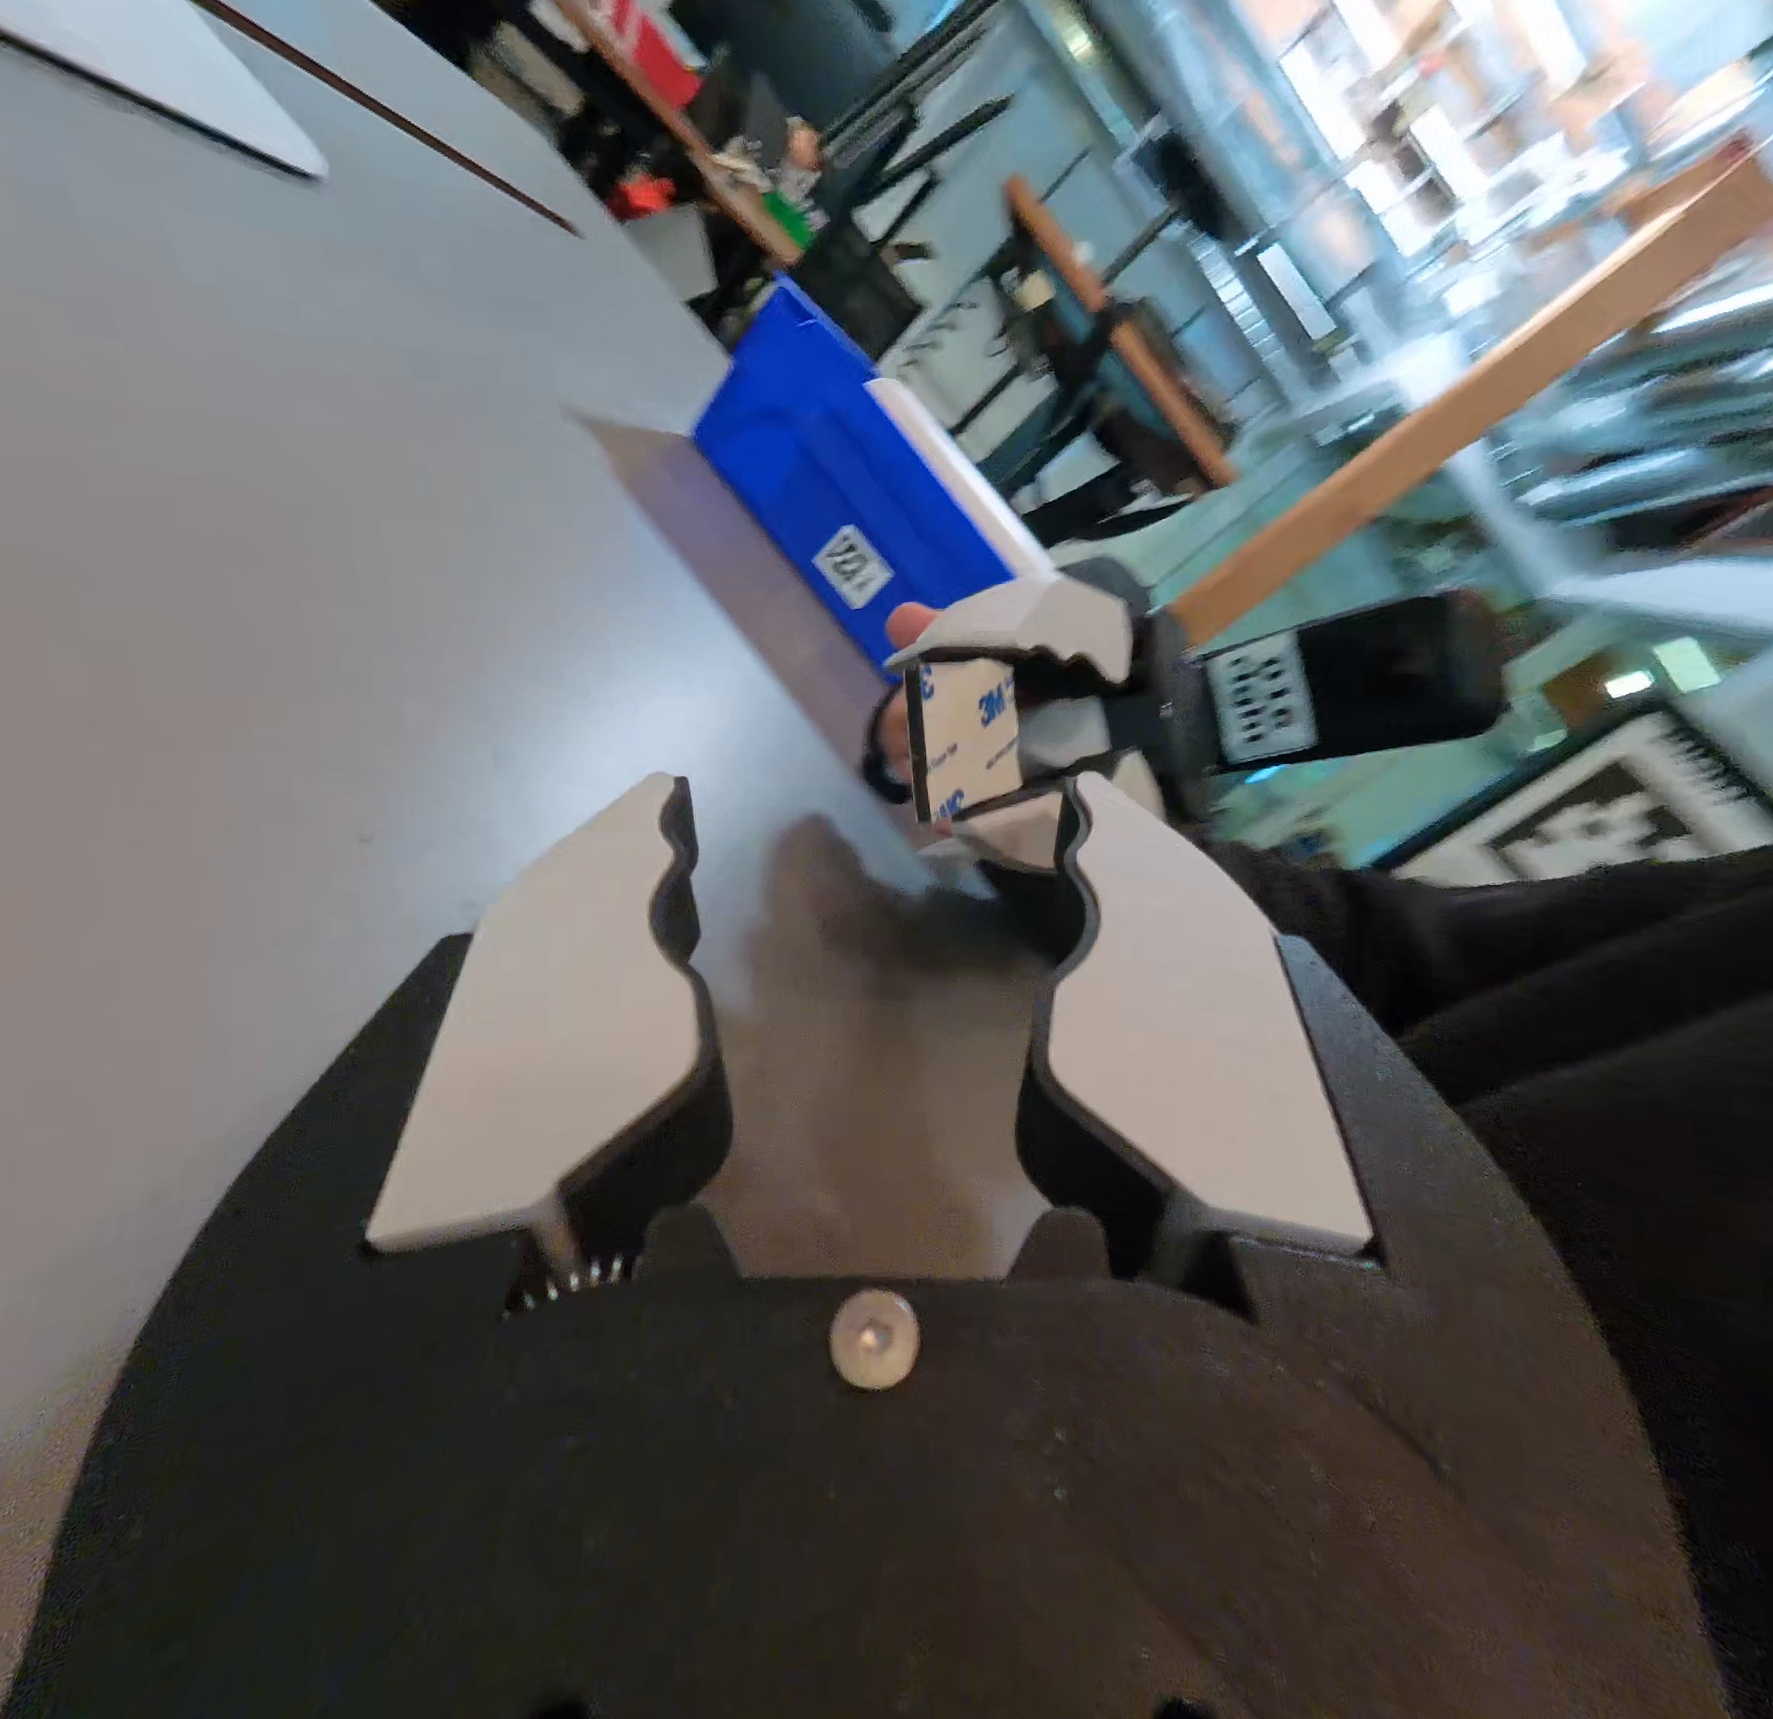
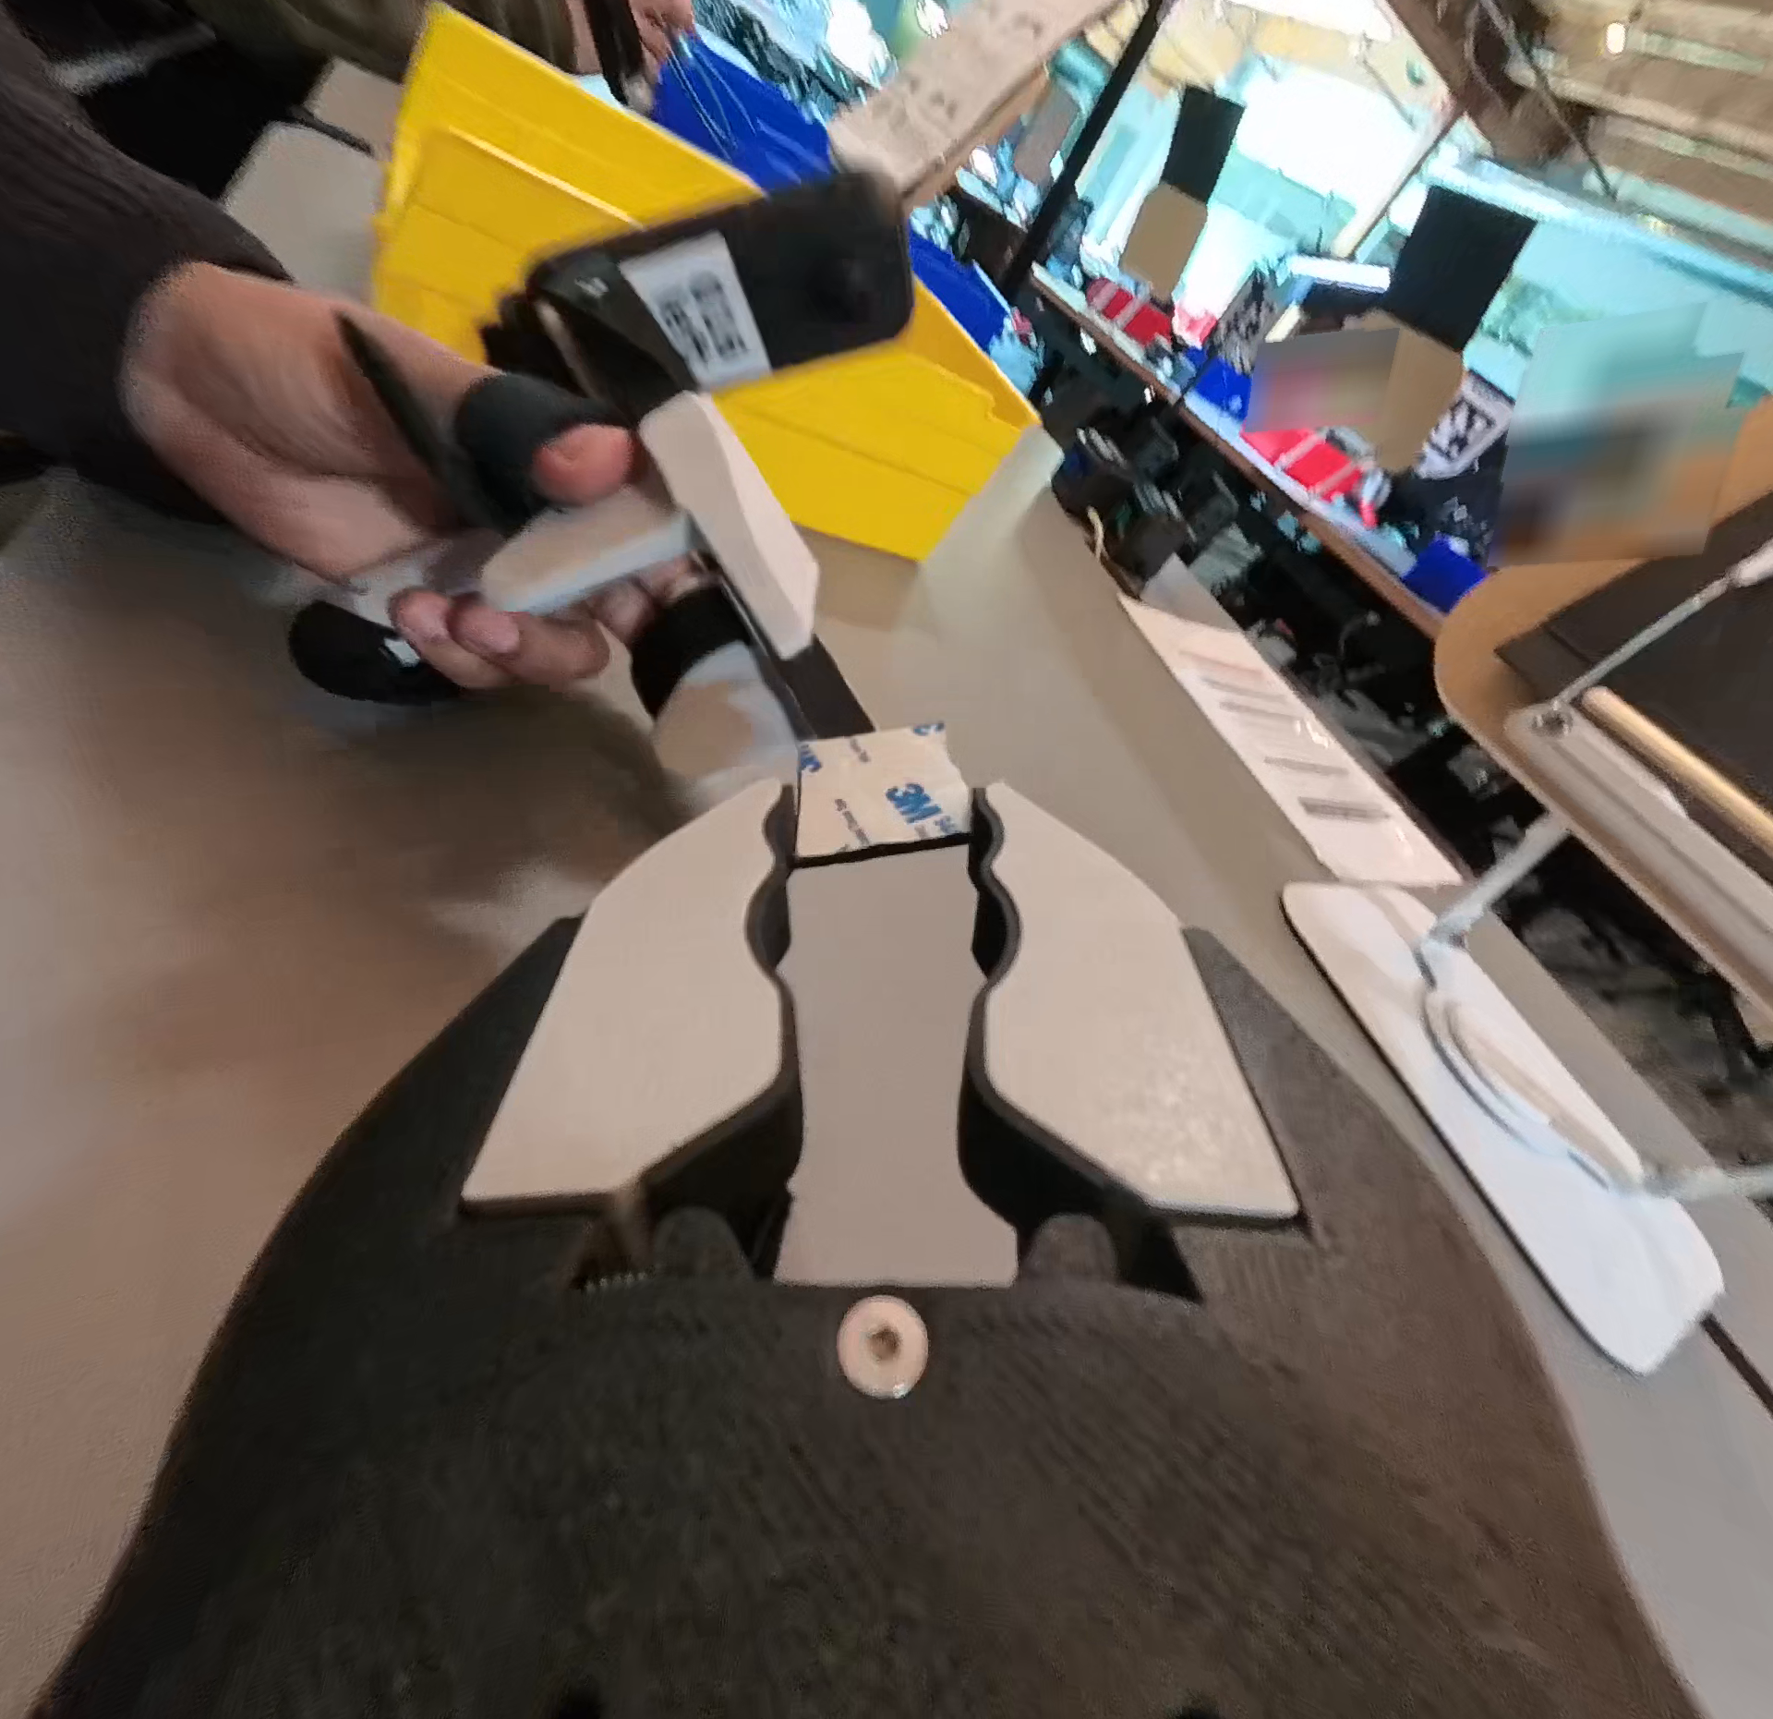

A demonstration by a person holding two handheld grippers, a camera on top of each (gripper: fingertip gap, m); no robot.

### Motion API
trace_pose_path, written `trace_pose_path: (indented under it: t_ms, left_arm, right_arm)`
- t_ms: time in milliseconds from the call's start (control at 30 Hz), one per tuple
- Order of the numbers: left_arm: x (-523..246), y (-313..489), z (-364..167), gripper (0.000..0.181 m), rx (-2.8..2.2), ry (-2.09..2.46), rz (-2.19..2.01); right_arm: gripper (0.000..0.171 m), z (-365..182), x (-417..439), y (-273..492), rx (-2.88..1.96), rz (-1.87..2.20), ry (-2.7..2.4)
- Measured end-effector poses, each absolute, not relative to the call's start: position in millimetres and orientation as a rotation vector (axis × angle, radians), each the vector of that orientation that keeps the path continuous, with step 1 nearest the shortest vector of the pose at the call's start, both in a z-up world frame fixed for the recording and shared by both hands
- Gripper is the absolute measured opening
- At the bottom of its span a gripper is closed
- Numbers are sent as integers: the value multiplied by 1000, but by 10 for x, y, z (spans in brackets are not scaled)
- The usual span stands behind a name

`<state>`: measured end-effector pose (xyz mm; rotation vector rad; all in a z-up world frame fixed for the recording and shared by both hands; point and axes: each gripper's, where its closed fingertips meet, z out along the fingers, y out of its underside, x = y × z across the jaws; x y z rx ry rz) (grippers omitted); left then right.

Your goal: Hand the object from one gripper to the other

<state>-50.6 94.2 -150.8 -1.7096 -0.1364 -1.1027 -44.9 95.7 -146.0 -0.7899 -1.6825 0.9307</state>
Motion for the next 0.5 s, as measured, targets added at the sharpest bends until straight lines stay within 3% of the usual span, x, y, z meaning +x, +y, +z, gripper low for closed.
trace_pose_path:
  t_ms: [33,167,433,500]
  left_arm:
    - [-528,948,-1546,75,-1755,-111,-1019]
    - [-508,953,-1597,76,-1844,0,-790]
    - [-240,957,-1681,74,-1900,33,-829]
    - [-229,957,-1681,66,-1900,30,-832]
  right_arm:
    - [35,-1490,-461,1001,-835,893,-1689]
    - [35,-1614,-483,1109,-946,663,-1736]
    - [35,-1678,-518,966,-753,239,-1789]
    - [35,-1682,-522,895,-722,202,-1796]
